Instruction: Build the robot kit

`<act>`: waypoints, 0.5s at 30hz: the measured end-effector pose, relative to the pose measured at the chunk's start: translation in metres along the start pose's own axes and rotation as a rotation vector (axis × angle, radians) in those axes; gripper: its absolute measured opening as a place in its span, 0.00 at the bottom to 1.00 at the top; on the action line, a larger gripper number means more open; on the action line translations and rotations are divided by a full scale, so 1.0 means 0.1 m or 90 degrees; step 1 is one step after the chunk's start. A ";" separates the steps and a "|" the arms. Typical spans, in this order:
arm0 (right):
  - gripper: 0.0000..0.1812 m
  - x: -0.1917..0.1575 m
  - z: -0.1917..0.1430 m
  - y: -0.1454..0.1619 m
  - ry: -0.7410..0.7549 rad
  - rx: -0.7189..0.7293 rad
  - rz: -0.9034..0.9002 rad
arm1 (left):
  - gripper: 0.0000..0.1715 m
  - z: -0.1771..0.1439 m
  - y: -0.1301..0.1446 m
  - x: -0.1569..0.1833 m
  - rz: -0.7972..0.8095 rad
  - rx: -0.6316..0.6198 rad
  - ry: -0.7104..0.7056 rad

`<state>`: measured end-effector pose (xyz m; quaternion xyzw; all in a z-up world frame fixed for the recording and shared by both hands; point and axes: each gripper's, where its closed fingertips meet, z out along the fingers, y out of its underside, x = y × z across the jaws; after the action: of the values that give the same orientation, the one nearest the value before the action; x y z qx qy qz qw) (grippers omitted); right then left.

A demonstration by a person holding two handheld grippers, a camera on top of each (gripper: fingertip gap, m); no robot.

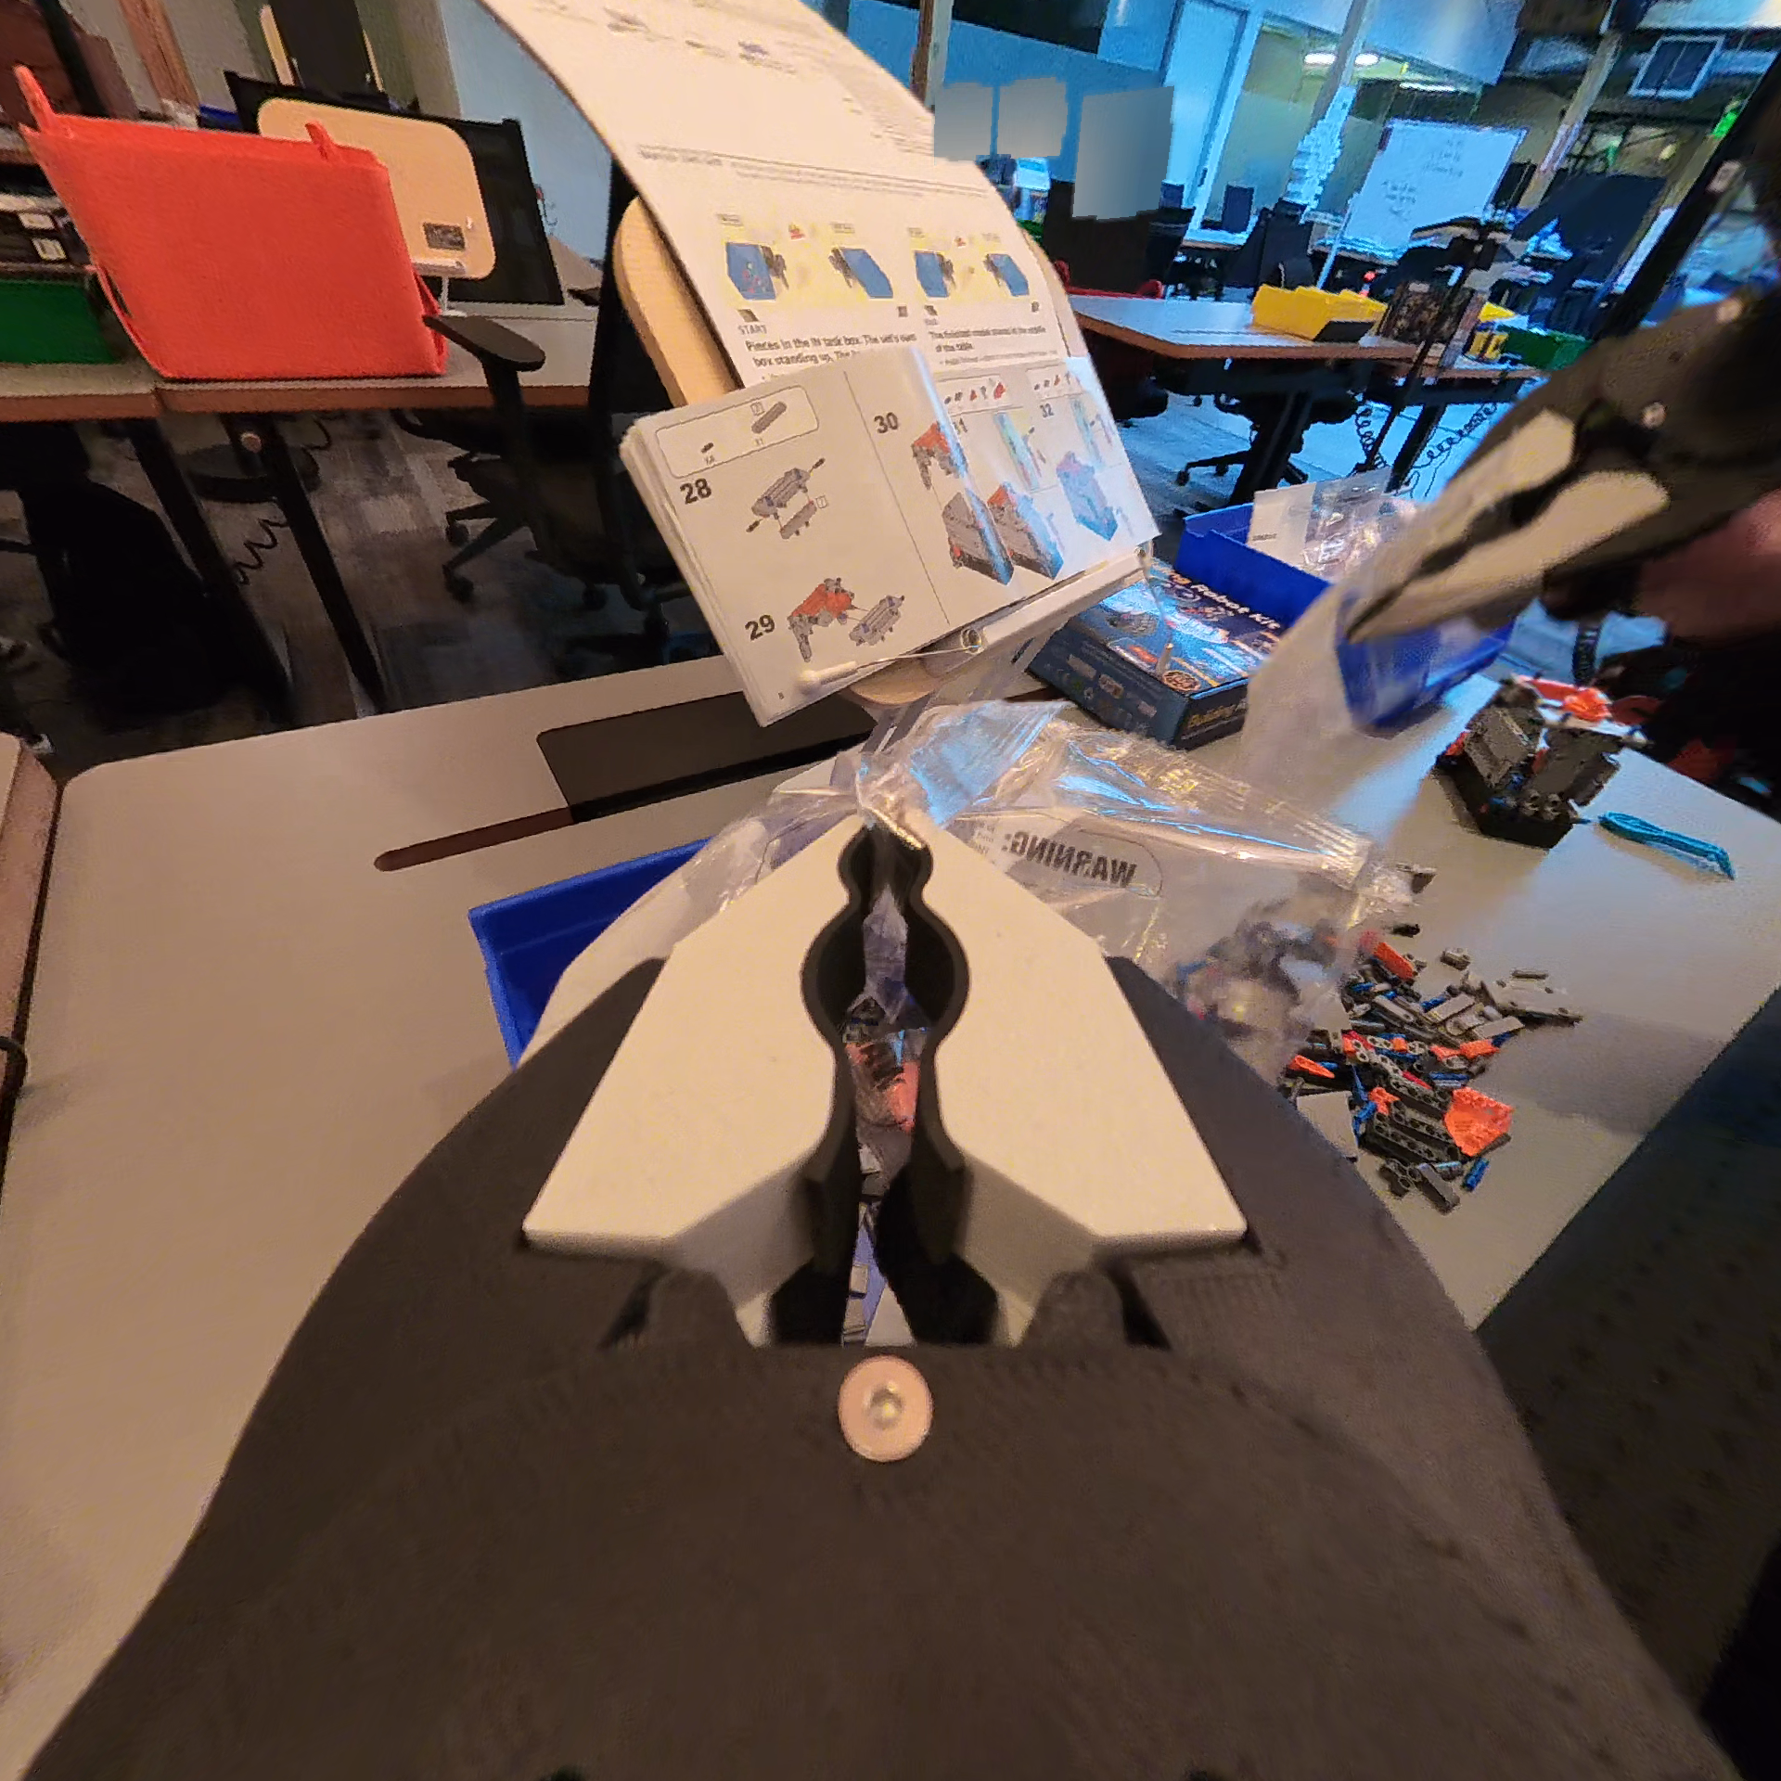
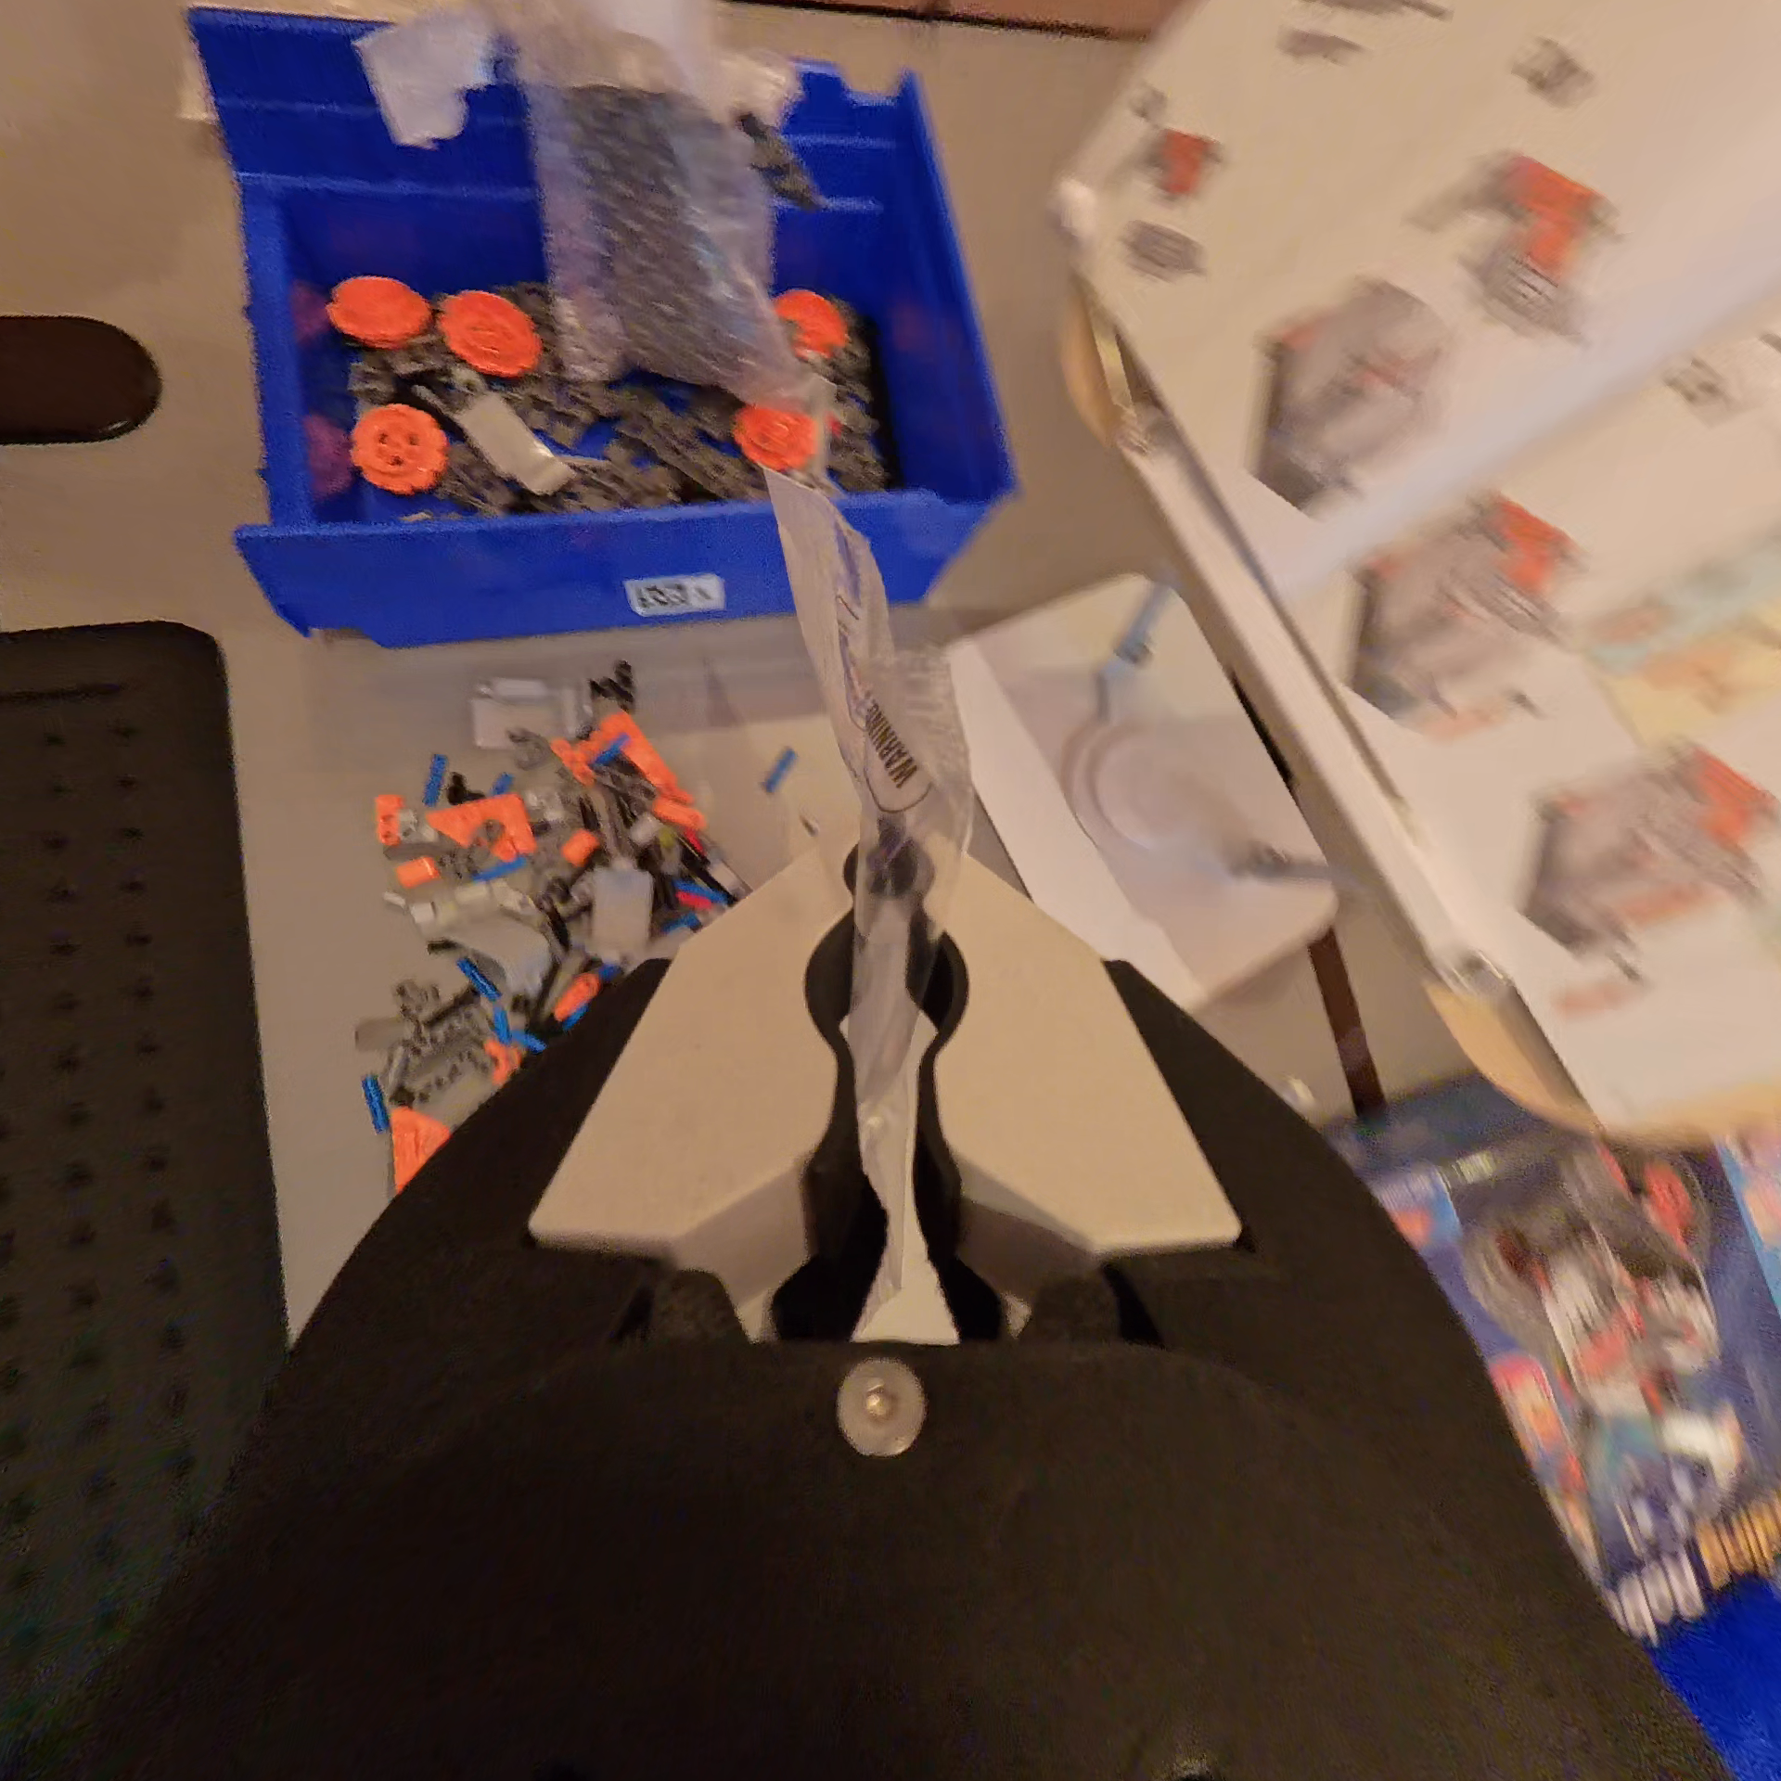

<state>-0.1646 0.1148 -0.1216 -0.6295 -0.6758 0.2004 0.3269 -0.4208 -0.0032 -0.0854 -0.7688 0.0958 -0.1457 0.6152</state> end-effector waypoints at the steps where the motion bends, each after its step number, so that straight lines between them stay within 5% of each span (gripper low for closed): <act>1: 0.00 0.22 -0.20 0.08 0.025 -0.005 0.029 | 0.00 -0.01 -0.02 0.02 0.007 0.005 0.004; 9: 0.00 1.87 -1.66 1.40 0.222 -0.081 0.270 | 0.00 0.04 0.00 0.15 0.028 0.008 0.027; 15: 0.00 2.75 -2.15 2.78 0.309 -0.168 0.446 | 0.00 0.06 0.05 0.15 0.035 -0.013 0.011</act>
<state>0.1859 0.3894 -0.1076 -0.8856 -0.3452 0.0578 0.3052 -0.4045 -0.0037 -0.0897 -0.7709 0.1234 -0.1343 0.6103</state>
